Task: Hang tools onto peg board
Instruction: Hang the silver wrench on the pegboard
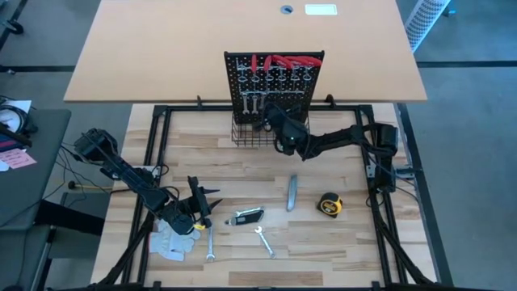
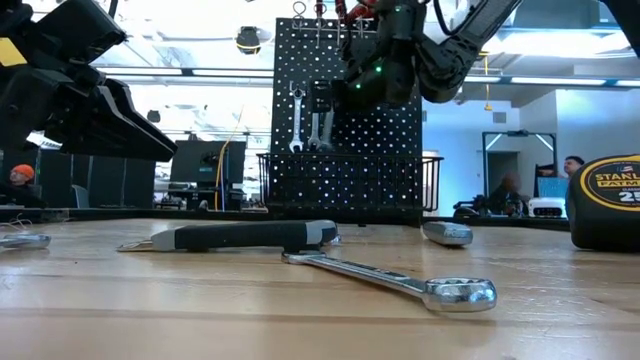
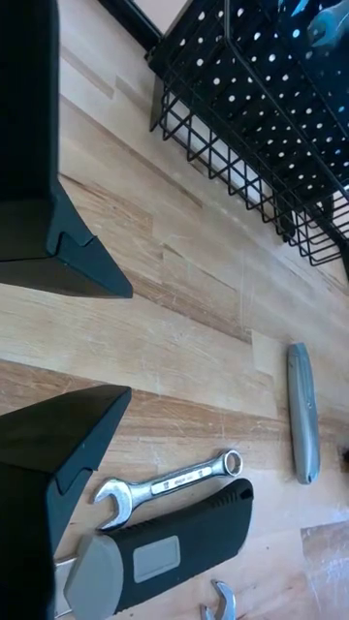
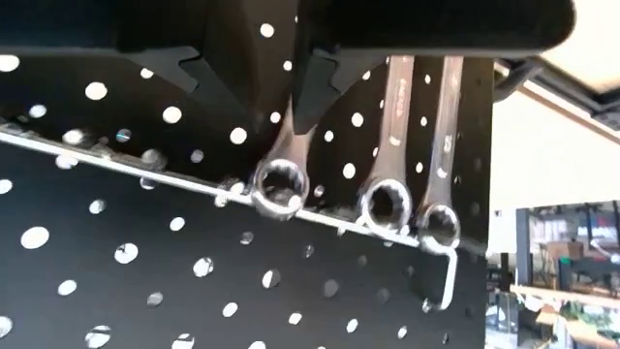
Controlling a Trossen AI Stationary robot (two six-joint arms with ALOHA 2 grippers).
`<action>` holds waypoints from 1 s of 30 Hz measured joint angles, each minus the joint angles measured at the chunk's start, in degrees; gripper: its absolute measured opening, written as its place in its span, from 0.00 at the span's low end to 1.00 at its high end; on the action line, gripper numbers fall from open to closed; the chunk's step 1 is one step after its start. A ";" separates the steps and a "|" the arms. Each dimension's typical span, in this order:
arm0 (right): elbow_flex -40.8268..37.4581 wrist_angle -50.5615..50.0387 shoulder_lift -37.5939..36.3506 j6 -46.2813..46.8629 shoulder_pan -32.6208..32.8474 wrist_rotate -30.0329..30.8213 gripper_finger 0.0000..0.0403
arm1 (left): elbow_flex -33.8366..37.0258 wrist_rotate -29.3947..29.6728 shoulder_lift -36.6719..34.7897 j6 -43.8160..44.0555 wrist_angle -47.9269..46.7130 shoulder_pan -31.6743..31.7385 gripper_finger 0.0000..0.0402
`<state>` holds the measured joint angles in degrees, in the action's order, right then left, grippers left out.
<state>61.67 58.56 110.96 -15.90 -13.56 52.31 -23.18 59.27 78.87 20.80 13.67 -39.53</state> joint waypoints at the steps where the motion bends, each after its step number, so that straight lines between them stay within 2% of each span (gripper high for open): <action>1: 0.00 -0.38 0.00 0.00 0.11 0.00 0.20 | 0.00 0.00 0.00 0.00 -0.02 -0.01 0.38; 7: -0.02 -4.43 0.00 -1.35 3.39 0.53 0.35 | 0.00 -0.03 0.00 0.00 -0.04 0.00 0.38; 12: -0.02 -0.89 0.00 -8.65 10.23 1.19 0.44 | 0.00 -0.07 0.00 0.00 -0.06 -0.01 0.38; 17: 0.00 4.09 -1.73 -22.16 19.60 9.77 0.52 | 0.00 -0.09 0.00 0.06 -0.06 -0.01 0.38; 21: 0.04 4.06 -3.55 -24.48 28.24 13.96 0.57 | 0.00 -0.16 0.00 0.38 -0.07 -0.02 0.38; 26: 0.59 -0.06 -3.54 -25.03 37.98 12.38 0.59 | 0.00 -2.47 -0.01 1.18 -0.06 -0.02 0.38; 28: 1.97 -2.79 -3.56 -23.89 40.04 8.20 0.59 | 0.00 -4.72 -0.01 1.39 -0.06 -0.02 0.38; 30: 3.76 -8.58 -3.56 -18.97 41.55 4.15 0.59 | 0.00 -8.60 -0.01 1.70 -0.25 -0.04 0.38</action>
<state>65.43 49.98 107.39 -34.87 27.99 56.47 -23.18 50.67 78.86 22.50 13.42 -39.58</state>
